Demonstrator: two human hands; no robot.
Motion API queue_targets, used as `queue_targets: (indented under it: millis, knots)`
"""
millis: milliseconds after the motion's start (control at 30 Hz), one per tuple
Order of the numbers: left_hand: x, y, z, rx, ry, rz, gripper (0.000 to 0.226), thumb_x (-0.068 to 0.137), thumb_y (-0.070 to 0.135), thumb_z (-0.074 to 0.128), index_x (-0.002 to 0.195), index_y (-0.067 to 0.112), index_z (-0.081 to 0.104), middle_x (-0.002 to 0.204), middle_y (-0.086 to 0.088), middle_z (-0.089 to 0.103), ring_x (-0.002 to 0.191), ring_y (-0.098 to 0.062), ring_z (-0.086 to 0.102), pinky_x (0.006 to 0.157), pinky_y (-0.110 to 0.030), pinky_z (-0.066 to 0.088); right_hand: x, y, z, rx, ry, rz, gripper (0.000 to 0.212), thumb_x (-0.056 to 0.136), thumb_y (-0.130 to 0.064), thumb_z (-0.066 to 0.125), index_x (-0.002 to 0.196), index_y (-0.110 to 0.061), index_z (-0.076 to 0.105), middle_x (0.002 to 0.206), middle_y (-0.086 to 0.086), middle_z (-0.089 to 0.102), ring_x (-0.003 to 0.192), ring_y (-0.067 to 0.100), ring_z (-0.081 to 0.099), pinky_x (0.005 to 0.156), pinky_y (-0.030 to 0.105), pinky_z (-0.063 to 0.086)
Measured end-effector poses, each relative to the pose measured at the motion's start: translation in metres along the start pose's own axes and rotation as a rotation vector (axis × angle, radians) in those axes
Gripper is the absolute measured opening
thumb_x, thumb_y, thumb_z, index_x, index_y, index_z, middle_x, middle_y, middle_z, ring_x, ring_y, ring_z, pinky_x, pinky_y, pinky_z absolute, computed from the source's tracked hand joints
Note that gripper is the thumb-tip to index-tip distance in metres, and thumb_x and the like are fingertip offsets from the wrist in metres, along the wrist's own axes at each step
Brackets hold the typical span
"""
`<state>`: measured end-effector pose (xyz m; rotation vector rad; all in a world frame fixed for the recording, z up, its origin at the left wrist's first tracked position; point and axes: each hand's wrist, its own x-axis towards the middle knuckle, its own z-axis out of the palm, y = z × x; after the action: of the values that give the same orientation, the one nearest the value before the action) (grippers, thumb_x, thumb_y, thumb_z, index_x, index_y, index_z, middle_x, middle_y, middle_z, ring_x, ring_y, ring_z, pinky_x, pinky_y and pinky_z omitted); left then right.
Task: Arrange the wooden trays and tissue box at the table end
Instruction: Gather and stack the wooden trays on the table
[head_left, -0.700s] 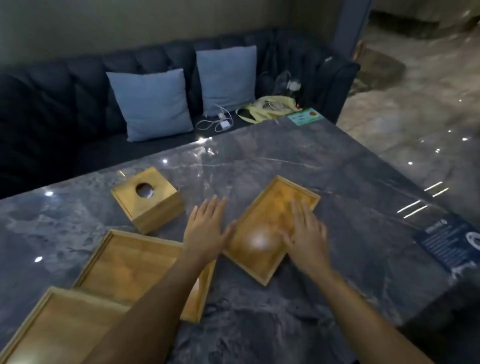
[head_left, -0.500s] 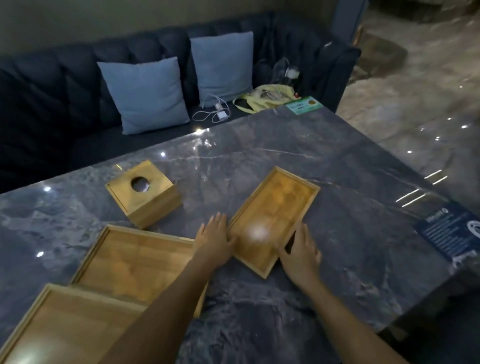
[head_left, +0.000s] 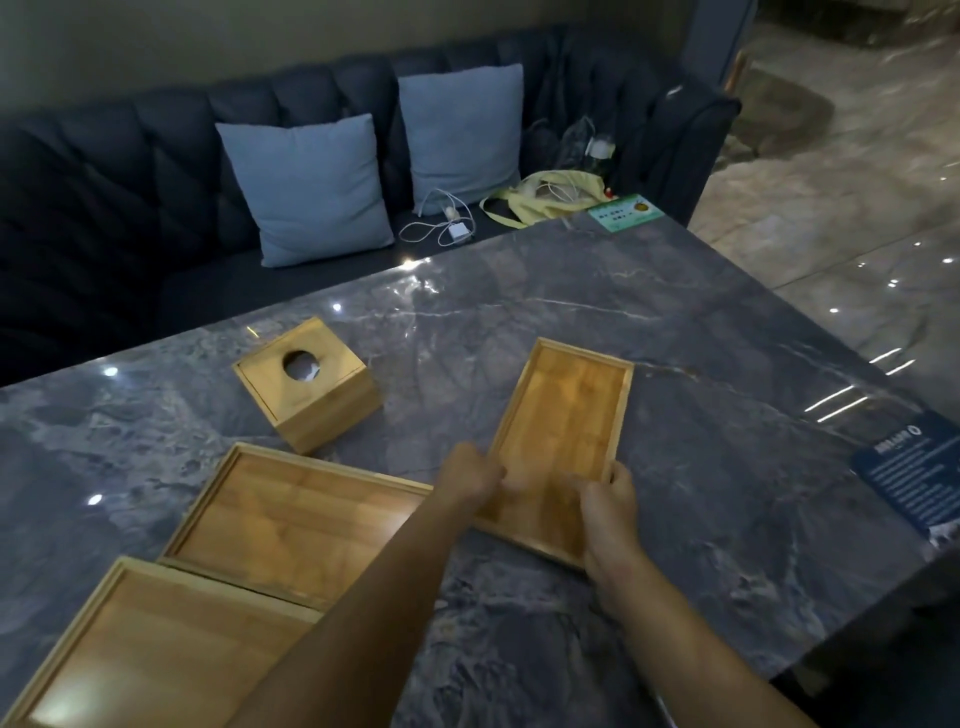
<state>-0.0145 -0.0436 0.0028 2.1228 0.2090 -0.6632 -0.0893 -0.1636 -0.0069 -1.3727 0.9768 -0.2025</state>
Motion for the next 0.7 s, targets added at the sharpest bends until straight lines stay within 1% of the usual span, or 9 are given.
queue_targets:
  millis: [100,200,300,367,433,500,567,600,700]
  knots:
    - [-0.007,-0.005,-0.005,-0.075,-0.005,-0.011,0.03,0.08,0.003,0.056,0.055,0.015,0.045,0.064,-0.008,0.044,0.066,-0.022,0.047,0.063,-0.031,0.037,0.012,-0.006,-0.011,-0.008,-0.008,0.095,0.024,0.082,-0.004,0.053,0.105,-0.008,0.053,0.099,0.013,0.062,0.087,0.029,0.059,0.077,0.045,0.052]
    - [-0.015,-0.003,-0.008,-0.14,-0.037,0.0,0.034,0.081,0.007,0.061,0.054,0.017,0.043,0.065,-0.008,0.044,0.066,-0.021,0.047,0.066,-0.031,0.038,0.017,-0.013,-0.014,-0.084,0.034,0.07,0.019,0.086,0.002,0.04,0.096,-0.009,0.052,0.087,0.009,0.058,0.075,0.022,0.054,0.058,0.034,0.045]
    - [-0.023,0.006,-0.022,-0.195,-0.061,0.051,0.029,0.082,0.02,0.064,0.06,0.017,0.046,0.064,-0.005,0.049,0.061,-0.017,0.05,0.064,-0.031,0.044,0.015,-0.023,-0.013,-0.107,0.032,0.002,0.019,0.089,-0.001,0.038,0.094,-0.013,0.053,0.088,0.007,0.059,0.077,0.021,0.056,0.065,0.036,0.047]
    - [-0.031,0.013,-0.037,-0.163,-0.053,0.104,0.028,0.083,0.036,0.062,0.068,0.016,0.05,0.068,-0.004,0.057,0.063,-0.018,0.058,0.063,-0.033,0.052,0.009,-0.034,-0.01,-0.11,-0.005,-0.098,0.016,0.09,-0.005,0.041,0.09,-0.016,0.053,0.083,0.001,0.058,0.074,0.016,0.056,0.058,0.031,0.045]
    - [-0.038,0.02,-0.054,-0.012,-0.007,0.173,0.037,0.083,0.05,0.056,0.074,0.015,0.054,0.071,-0.005,0.063,0.063,-0.021,0.065,0.063,-0.036,0.056,0.0,-0.049,-0.005,-0.122,-0.056,-0.205,0.015,0.092,-0.007,0.044,0.092,-0.018,0.053,0.082,-0.005,0.056,0.074,0.008,0.054,0.056,0.026,0.041]
    - [-0.046,0.023,-0.072,0.018,0.045,0.256,0.046,0.083,0.058,0.05,0.086,0.013,0.058,0.078,-0.008,0.07,0.063,-0.024,0.07,0.058,-0.037,0.059,-0.01,-0.066,0.003,-0.123,-0.148,-0.317,0.016,0.092,-0.006,0.045,0.096,-0.018,0.055,0.087,-0.004,0.058,0.077,0.007,0.054,0.061,0.025,0.041]
    - [-0.055,0.022,-0.091,-0.116,0.086,0.326,0.043,0.085,0.058,0.045,0.094,0.018,0.058,0.084,-0.008,0.072,0.067,-0.023,0.072,0.058,-0.041,0.061,-0.023,-0.083,0.013,-0.166,-0.251,-0.412,0.017,0.091,-0.007,0.047,0.099,-0.02,0.055,0.089,-0.007,0.058,0.081,0.006,0.054,0.067,0.026,0.041]
    - [-0.06,0.02,-0.1,-0.195,0.126,0.345,0.036,0.087,0.057,0.042,0.091,0.024,0.056,0.084,-0.006,0.071,0.067,-0.019,0.071,0.057,-0.04,0.061,-0.03,-0.09,0.019,-0.195,-0.3,-0.456,0.017,0.091,-0.007,0.048,0.099,-0.021,0.055,0.088,-0.011,0.057,0.081,0.002,0.053,0.068,0.024,0.04]
    - [-0.074,0.006,-0.123,-0.36,0.312,0.356,0.025,0.09,0.054,0.036,0.083,0.033,0.047,0.082,0.005,0.063,0.068,-0.008,0.066,0.053,-0.025,0.054,-0.05,-0.104,0.044,-0.237,-0.441,-0.561,0.018,0.09,-0.006,0.05,0.098,-0.022,0.056,0.088,-0.014,0.057,0.081,-0.002,0.052,0.064,0.017,0.038]
